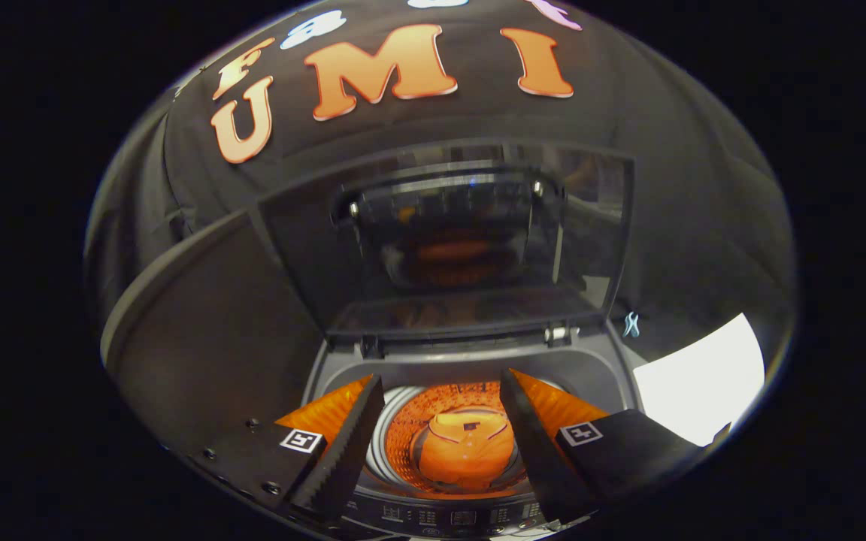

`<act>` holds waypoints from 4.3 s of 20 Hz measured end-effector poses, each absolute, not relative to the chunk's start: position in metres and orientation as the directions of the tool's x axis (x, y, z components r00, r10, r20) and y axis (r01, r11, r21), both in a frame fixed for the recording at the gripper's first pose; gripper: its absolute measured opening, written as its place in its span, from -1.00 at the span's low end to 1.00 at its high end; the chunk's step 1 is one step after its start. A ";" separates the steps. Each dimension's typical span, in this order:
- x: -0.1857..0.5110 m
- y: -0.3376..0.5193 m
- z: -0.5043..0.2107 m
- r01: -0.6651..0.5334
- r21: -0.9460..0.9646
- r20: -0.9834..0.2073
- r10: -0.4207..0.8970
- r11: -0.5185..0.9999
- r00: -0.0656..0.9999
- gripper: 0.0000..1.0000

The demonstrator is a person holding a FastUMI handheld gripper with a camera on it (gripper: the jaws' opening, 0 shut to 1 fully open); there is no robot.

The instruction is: Put the clothes into the washing machine and then close the washing machine lid.

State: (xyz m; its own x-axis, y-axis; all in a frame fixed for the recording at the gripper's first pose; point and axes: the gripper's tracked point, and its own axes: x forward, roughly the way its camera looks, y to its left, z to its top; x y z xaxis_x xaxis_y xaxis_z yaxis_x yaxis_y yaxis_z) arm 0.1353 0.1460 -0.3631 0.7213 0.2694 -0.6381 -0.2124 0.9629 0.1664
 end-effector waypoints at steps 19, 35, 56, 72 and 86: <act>0.331 0.173 -0.238 -0.227 0.097 -0.434 0.246 0.969 0.867 0.97; 0.349 0.178 -0.295 -0.226 0.042 -0.525 0.214 0.973 0.824 0.95; 0.275 0.160 -0.282 -0.210 0.041 -0.458 0.205 0.977 0.865 0.98; 0.186 0.146 -0.311 -0.221 0.045 -0.527 0.211 0.974 0.823 0.98; 0.143 0.137 -0.330 -0.228 0.058 -0.555 0.221 0.972 0.802 0.98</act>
State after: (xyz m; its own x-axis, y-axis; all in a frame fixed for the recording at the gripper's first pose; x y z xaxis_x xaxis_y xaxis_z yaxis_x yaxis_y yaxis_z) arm 0.1428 0.1368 -0.3305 0.8022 0.2211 -0.5547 -0.2280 0.9720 0.0576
